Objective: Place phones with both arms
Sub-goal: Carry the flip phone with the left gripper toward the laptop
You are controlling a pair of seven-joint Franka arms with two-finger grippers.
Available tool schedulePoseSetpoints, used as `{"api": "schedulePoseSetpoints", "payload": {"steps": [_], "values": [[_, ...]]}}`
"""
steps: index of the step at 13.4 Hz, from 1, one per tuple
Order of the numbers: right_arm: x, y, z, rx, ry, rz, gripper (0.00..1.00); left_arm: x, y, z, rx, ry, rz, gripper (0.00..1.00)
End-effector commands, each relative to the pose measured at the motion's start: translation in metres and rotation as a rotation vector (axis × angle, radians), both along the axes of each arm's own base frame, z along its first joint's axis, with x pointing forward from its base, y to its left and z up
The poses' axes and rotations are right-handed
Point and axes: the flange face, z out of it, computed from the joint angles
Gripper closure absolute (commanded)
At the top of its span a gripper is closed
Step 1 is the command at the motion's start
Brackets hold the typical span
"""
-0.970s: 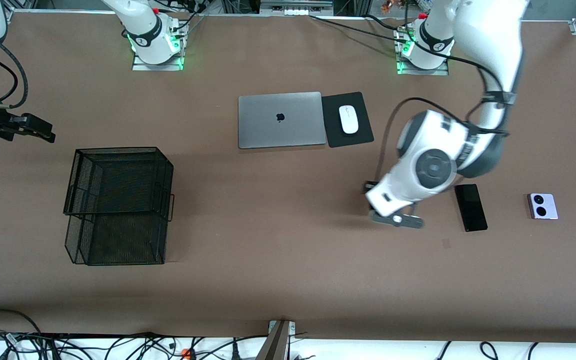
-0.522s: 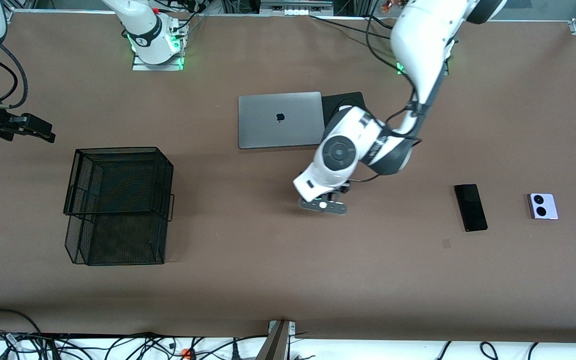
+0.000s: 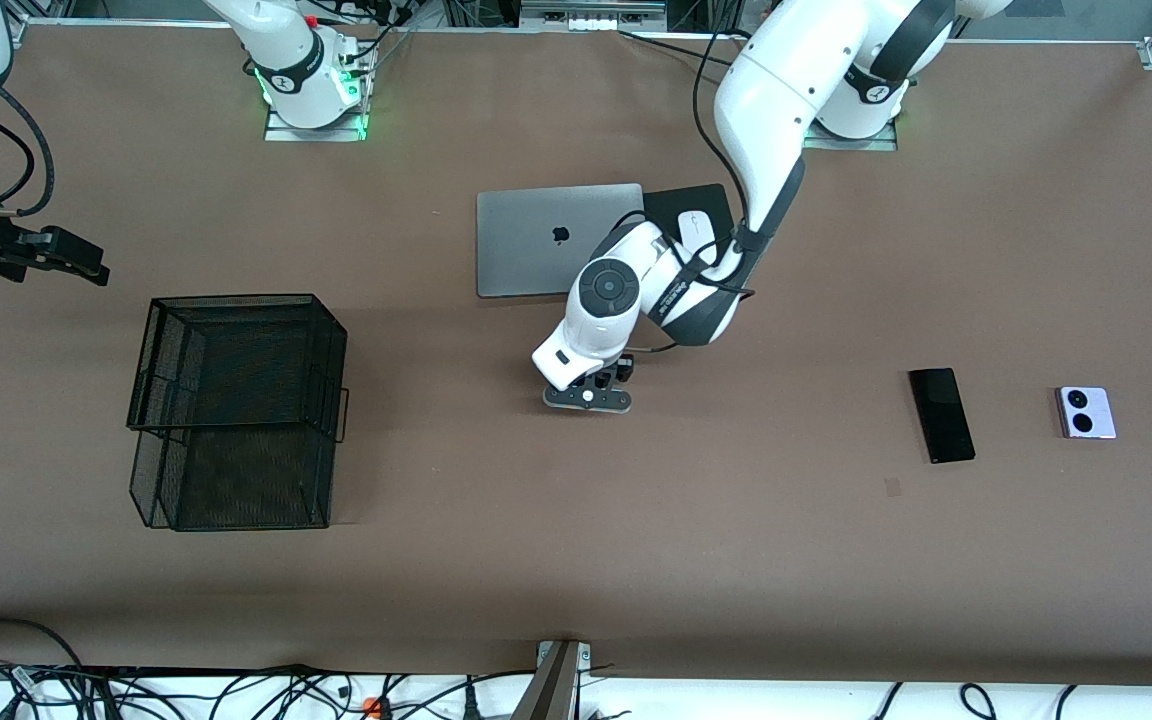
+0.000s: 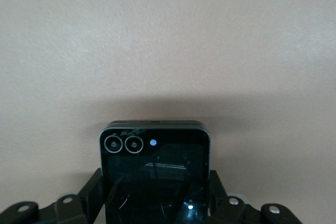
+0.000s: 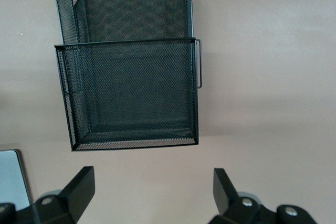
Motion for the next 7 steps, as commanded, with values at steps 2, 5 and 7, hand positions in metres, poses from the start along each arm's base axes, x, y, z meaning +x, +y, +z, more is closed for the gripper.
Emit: {"api": "schedulePoseSetpoints", "payload": {"steps": [2, 5, 7], "values": [[0.0, 0.002, 0.002, 0.015, 0.0, -0.001, 0.0, 0.01, -0.001, 0.018, -0.008, -0.027, 0.003, 0.0], [0.0, 0.004, 0.0, 0.015, 0.004, 0.006, 0.0, 0.014, 0.006, 0.039, 0.002, -0.013, 0.013, 0.0], [0.002, 0.006, -0.004, 0.016, 0.006, 0.006, 0.0, 0.023, 0.024, 0.092, 0.04, 0.01, 0.021, 0.0]]}}
